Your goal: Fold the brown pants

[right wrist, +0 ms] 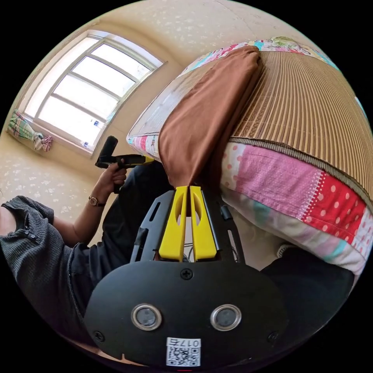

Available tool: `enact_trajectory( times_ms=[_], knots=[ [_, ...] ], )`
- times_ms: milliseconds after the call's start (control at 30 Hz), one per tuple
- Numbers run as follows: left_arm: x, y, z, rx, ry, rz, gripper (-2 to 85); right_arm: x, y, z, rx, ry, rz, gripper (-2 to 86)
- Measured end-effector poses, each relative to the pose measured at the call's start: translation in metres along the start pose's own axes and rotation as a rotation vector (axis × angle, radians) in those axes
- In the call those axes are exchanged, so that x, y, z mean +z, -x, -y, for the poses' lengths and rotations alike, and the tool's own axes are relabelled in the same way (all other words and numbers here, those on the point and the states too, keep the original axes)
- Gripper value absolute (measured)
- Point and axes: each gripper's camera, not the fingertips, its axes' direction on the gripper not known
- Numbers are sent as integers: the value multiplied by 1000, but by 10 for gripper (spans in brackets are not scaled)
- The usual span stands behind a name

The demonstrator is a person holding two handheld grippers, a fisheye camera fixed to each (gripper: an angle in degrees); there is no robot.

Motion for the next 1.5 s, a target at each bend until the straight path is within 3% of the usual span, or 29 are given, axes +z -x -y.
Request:
enact_trajectory(
  times_ms=[133, 300, 433, 700, 900, 1067, 1267, 1500],
  knots=[
    [-35, -13, 9, 96, -178, -30, 60, -47, -24, 16, 38, -98, -7, 53],
    [-40, -9, 72, 96, -236, -6, 101, -76, -88, 77, 125, -128, 13, 124],
    [-26, -2, 131, 68, -204, 58, 123, -75, -146, 126, 222, -153, 45, 139],
    [-10, 12, 201, 71, -101, -92, 113, -51, -206, 176, 278, -96, 197, 106],
    [-7, 30, 221, 21, -16, -142, 40, -75, -222, 157, 274, -172, 381, 45],
    [-65, 35, 178, 127, -153, -531, 26, -142, -190, 115, 121, -323, 555, 29],
    [-158, -41, 85, 425, -366, -623, 21, -249, -84, 44, -150, -503, 528, 23],
    [-271, -169, -3, 747, -566, -573, 24, -397, 63, -16, -507, -669, 407, 21]
  ],
)
